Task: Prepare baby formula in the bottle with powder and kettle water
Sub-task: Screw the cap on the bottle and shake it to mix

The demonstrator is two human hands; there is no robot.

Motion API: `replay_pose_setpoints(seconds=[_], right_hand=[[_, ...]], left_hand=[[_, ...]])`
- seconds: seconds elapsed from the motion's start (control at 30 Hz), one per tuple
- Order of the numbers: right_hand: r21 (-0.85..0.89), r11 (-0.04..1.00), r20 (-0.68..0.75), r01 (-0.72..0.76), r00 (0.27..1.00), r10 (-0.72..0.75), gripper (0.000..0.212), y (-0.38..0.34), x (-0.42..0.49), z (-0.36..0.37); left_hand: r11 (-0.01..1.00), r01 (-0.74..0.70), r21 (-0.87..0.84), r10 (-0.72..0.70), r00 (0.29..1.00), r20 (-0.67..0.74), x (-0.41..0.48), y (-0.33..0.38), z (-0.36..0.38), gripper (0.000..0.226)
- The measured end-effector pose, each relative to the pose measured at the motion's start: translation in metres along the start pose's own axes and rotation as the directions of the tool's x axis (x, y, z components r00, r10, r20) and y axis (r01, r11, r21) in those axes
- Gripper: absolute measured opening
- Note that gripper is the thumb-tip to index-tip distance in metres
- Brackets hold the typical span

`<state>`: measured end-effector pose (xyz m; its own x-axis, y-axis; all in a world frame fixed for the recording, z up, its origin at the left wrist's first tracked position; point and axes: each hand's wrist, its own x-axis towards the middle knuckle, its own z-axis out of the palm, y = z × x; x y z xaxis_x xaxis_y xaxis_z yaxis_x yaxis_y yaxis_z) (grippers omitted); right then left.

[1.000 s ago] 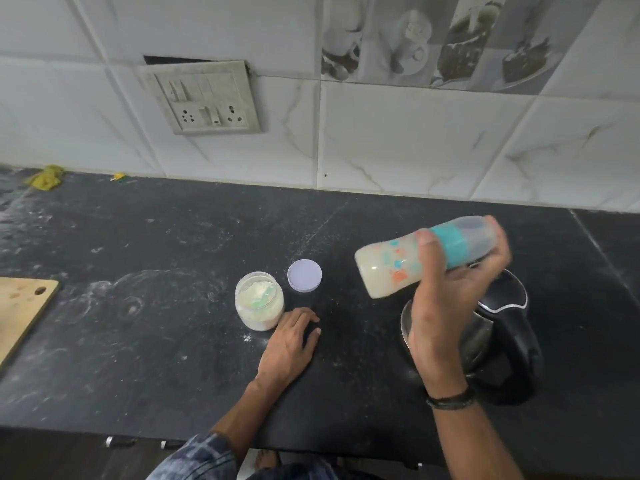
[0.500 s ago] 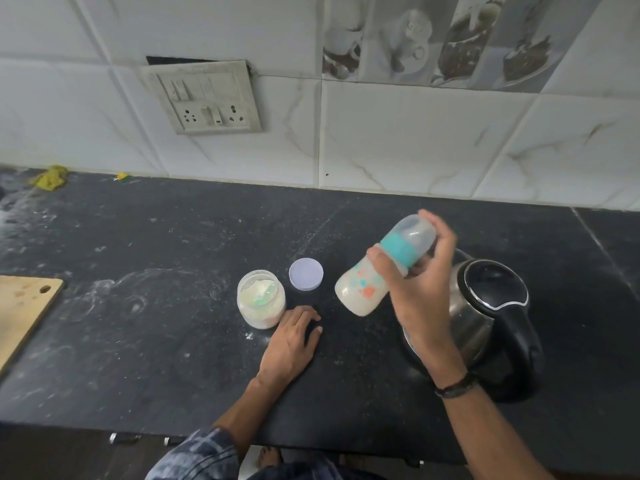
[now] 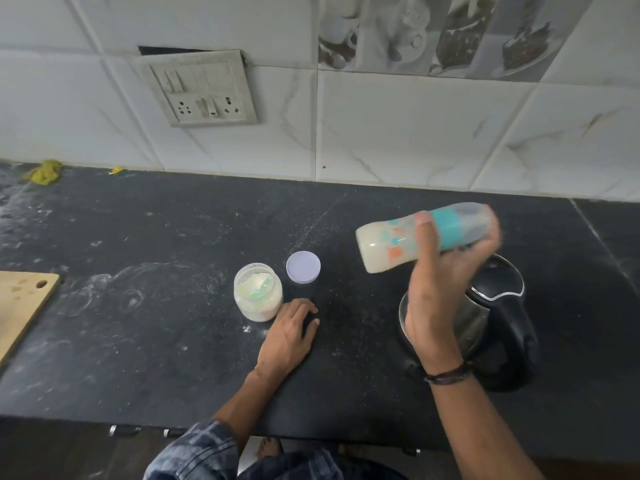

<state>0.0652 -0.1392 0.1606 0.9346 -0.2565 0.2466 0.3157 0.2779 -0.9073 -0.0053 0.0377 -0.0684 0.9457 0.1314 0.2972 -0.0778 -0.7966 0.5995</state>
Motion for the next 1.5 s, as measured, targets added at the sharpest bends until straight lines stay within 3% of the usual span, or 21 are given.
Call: replay_pose_setpoints(seconds=[0.07,0.13,0.23,0.3,0.43,0.57,0.6,0.7,0.73,0.83,0.9,0.93,1.03,1.2,1.23,1.33,1.37,1.5], right_hand=[[-0.081,0.994,0.154,-0.076,0.984,0.088,0.076,0.004,-0.006,0.003],[-0.083,0.991,0.196,-0.104,0.973,0.118,0.076,0.003,-0.010,0.001],[0.051,0.999,0.001,-0.013,1.000,0.013,0.069,-0.004,0.003,-0.003],[0.098,0.995,-0.063,-0.013,0.998,0.019,0.071,-0.003,0.009,-0.003],[-0.126,0.992,0.206,-0.025,0.977,0.050,0.066,0.002,-0.001,-0.006],[0.078,0.997,-0.058,0.015,0.998,-0.011,0.067,-0.003,0.004,-0.005],[0.070,0.998,-0.051,0.010,0.999,-0.007,0.068,-0.002,0.005,-0.003],[-0.154,0.988,0.245,-0.008,0.968,0.046,0.068,0.004,-0.002,-0.004],[-0.162,0.987,0.258,0.003,0.965,0.039,0.068,0.001,-0.004,-0.006],[0.036,0.996,0.028,0.080,0.996,-0.081,0.066,-0.008,0.002,-0.007],[0.119,0.990,-0.116,0.075,0.991,-0.061,0.066,-0.009,0.006,-0.005],[0.071,0.995,-0.082,0.064,0.995,-0.058,0.064,-0.006,0.006,-0.003],[-0.134,0.991,0.210,-0.006,0.977,0.034,0.064,0.003,-0.003,-0.005],[0.118,0.992,-0.087,0.036,0.996,-0.026,0.073,-0.007,0.011,-0.004],[0.081,0.996,-0.077,0.041,0.996,-0.035,0.072,-0.005,0.013,-0.003],[-0.165,0.986,0.218,0.013,0.976,0.024,0.063,-0.001,0.003,0.000],[-0.166,0.986,0.235,0.005,0.971,0.034,0.062,-0.001,0.002,-0.001],[0.086,0.995,-0.071,0.052,0.996,-0.046,0.061,-0.007,0.010,0.000]], left_hand=[[1.000,-0.002,-0.004,0.002,1.000,0.004,-0.001,-0.001,-0.001,0.015],[1.000,-0.003,-0.002,0.003,1.000,0.008,-0.001,0.000,-0.002,0.015],[1.000,0.007,-0.006,-0.007,1.000,0.005,0.000,0.001,-0.001,0.015],[1.000,0.010,-0.005,-0.010,1.000,-0.001,0.000,0.001,-0.001,0.015],[1.000,-0.005,-0.009,0.005,1.000,-0.002,-0.001,0.001,-0.003,0.015],[1.000,0.007,-0.008,-0.007,1.000,-0.002,0.000,0.001,-0.001,0.015],[1.000,0.011,-0.006,-0.011,1.000,0.001,0.000,0.001,-0.001,0.015],[1.000,0.011,-0.005,-0.011,1.000,0.013,-0.001,0.000,-0.003,0.014],[1.000,0.010,-0.006,-0.010,1.000,0.014,-0.002,0.000,-0.003,0.014],[1.000,0.005,-0.009,-0.005,1.000,0.004,-0.001,0.002,-0.002,0.014],[1.000,0.004,-0.007,-0.004,1.000,0.001,0.000,0.002,-0.002,0.014],[1.000,0.005,-0.007,-0.005,1.000,0.007,0.000,0.001,-0.002,0.014],[1.000,0.017,-0.005,-0.017,1.000,0.025,-0.002,-0.001,-0.002,0.014],[1.000,0.014,-0.004,-0.014,1.000,0.021,-0.001,0.000,0.000,0.013],[1.000,0.012,-0.002,-0.012,1.000,0.022,0.000,-0.001,0.000,0.013],[1.000,0.011,0.000,-0.011,1.000,0.025,-0.001,-0.002,-0.001,0.013],[1.000,0.008,0.000,-0.008,1.000,0.025,-0.001,-0.002,-0.001,0.013],[1.000,0.009,0.000,-0.009,1.000,0.016,0.000,-0.001,0.000,0.013]])
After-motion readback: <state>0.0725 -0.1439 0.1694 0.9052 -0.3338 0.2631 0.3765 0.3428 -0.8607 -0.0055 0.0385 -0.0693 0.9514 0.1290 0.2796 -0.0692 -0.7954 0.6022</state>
